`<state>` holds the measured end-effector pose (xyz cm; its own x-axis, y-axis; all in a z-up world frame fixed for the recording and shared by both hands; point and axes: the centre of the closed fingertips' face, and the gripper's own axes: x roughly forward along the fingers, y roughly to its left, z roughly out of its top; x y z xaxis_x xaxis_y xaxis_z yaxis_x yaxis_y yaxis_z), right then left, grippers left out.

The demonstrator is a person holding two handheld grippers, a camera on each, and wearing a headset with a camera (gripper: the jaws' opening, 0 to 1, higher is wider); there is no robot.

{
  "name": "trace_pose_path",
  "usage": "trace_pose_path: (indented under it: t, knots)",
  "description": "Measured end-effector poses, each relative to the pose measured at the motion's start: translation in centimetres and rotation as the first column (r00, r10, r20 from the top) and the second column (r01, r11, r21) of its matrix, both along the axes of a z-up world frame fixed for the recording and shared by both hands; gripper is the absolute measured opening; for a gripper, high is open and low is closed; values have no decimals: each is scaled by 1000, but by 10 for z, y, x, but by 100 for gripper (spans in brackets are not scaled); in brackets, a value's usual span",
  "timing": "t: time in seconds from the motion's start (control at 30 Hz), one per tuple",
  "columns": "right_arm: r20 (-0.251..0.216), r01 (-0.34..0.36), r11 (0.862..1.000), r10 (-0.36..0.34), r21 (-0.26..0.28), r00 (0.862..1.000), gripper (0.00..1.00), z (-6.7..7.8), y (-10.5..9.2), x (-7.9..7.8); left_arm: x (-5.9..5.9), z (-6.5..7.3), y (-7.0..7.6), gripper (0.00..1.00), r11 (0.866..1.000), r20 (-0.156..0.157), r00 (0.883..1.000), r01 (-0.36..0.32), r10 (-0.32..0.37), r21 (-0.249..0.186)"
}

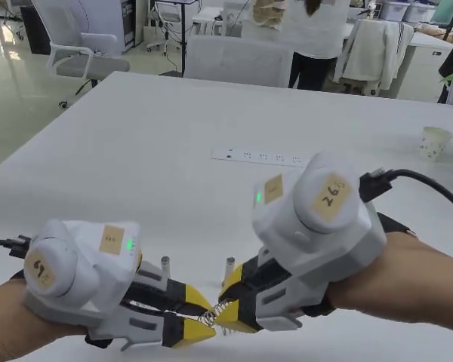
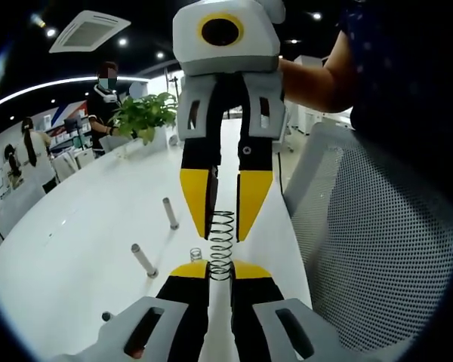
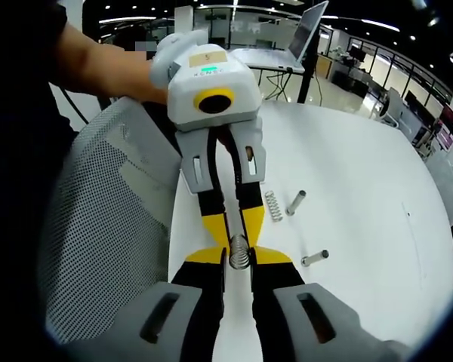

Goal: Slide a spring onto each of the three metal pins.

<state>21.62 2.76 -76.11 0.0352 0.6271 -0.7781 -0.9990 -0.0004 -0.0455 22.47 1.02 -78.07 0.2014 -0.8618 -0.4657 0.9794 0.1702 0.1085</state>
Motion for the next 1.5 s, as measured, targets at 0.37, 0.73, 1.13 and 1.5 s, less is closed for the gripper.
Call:
trace_pose_path:
  t: [0.37, 0.73, 1.13, 1.5]
  knots:
    - [-20, 7, 1000, -7, 4, 1000, 9, -6, 1, 1, -1, 7, -3, 1, 1000, 7, 1000, 5, -4, -18]
    - [-19, -2, 1000, 2, -11, 1000, 9, -8, 1, 0, -1, 5, -4, 2, 1000, -10, 1000, -5, 5, -19]
    - [-8, 12, 1000, -13, -25, 1000, 9, -6, -2, 7, 2, -4, 2, 18, 999, -60, 997, -47, 47, 4]
    - [-2, 31, 999, -31, -26, 1000, 9, -5, -8, 12, 5, -8, 18, 33, 995, -109, 989, -99, 100, 16]
